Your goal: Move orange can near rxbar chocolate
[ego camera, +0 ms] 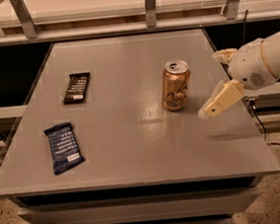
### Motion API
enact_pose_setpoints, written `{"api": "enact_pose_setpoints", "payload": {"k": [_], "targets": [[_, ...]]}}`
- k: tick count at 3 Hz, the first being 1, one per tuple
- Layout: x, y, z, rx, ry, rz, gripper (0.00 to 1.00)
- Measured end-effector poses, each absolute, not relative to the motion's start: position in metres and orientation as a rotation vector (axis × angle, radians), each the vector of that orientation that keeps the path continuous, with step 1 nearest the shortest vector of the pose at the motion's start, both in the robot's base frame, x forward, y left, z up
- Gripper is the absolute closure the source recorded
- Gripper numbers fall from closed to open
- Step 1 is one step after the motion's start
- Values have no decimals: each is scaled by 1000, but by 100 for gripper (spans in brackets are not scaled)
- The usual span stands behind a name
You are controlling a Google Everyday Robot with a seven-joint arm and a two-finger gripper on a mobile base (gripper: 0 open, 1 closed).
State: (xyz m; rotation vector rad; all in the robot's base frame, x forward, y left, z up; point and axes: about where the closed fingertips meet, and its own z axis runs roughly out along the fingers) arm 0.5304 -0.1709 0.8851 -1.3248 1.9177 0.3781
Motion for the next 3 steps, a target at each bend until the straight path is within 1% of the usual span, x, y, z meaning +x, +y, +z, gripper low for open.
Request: {"api": "enact_pose_setpoints", "payload": {"k": [3], "targets": [[555,-129,882,-1343,1764,570,0]]}}
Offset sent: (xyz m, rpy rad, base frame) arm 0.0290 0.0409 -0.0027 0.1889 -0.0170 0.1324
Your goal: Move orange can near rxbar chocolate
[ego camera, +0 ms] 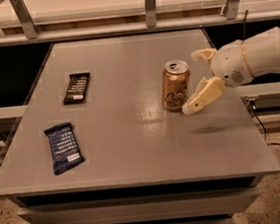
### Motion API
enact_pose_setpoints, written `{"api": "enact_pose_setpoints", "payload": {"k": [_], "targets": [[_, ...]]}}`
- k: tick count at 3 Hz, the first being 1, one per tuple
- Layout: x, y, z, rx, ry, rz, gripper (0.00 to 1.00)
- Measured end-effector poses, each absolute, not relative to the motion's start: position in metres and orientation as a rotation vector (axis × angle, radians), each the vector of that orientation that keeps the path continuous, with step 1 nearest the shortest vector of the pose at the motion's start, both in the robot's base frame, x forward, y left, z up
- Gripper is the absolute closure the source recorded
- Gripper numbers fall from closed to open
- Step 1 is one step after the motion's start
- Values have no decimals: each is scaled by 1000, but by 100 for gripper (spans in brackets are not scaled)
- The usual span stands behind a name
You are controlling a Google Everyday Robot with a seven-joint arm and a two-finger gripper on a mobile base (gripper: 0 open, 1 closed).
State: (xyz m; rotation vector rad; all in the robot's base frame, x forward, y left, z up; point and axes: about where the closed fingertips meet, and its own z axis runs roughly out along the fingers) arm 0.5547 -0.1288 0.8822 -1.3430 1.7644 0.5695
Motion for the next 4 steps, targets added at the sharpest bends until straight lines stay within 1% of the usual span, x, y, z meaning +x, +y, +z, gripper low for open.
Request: {"api": "enact_pose_setpoints", "payload": {"k": [1,2,4], "targets": [[558,-117,879,-1353,1737,626,15],[561,-111,878,-1357,1722,660,36],[570,-108,884,-1344,1695,682,83]]}}
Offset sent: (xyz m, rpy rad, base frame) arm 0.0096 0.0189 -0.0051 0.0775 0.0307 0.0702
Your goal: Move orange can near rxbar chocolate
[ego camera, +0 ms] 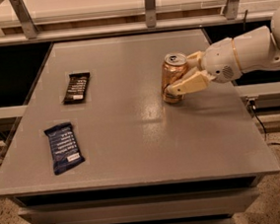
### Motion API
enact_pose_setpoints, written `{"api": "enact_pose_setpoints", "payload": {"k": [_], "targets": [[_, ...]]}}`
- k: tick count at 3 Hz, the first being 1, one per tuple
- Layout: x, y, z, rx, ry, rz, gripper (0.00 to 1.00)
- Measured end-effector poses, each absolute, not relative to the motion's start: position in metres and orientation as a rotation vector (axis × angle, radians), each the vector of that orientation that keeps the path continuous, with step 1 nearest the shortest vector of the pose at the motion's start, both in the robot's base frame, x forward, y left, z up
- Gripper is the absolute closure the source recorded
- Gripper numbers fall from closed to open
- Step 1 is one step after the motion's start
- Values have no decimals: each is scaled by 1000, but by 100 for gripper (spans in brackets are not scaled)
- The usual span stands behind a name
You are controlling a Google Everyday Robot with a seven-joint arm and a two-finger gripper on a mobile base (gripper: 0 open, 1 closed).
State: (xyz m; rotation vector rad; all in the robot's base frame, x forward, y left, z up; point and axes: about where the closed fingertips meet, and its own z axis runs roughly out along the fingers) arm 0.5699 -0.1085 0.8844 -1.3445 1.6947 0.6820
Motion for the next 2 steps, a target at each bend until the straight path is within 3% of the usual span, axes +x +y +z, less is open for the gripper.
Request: {"api": "enact_pose_setpoints", "payload": {"k": [1,2], "targets": [[577,-108,897,-1343,1657,682,100],[584,-102,916,-1368,1594,683,100]]}}
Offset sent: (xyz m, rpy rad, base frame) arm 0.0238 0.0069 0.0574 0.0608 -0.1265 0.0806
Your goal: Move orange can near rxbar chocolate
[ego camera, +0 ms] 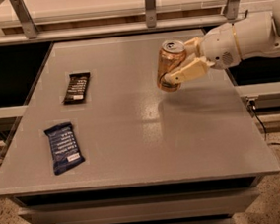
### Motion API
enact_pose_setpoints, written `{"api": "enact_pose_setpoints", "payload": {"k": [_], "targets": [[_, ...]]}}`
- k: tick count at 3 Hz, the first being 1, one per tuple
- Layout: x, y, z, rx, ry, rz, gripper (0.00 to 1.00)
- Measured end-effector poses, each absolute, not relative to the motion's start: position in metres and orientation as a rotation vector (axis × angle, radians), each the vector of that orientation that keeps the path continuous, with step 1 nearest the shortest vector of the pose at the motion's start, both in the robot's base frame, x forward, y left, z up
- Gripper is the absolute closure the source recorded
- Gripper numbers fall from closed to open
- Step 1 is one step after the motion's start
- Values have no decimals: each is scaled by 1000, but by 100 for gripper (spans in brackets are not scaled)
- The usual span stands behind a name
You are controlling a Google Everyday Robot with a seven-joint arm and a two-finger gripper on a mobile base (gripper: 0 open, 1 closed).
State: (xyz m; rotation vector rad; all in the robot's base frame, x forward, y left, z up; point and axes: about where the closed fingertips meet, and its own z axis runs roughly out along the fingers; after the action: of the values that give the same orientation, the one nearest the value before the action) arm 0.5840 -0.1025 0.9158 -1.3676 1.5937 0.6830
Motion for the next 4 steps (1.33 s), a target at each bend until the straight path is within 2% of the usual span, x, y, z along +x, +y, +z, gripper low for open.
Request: {"api": "enact_pose_setpoints", "payload": {"k": [1,2,3,4], "targets": [[595,-82,935,-1425,1515,693,100],[606,-40,954,-1513,1422,725,100],[606,-40,954,-1513,1422,725,100],[614,-18,952,-1564,1397,760,100]]}}
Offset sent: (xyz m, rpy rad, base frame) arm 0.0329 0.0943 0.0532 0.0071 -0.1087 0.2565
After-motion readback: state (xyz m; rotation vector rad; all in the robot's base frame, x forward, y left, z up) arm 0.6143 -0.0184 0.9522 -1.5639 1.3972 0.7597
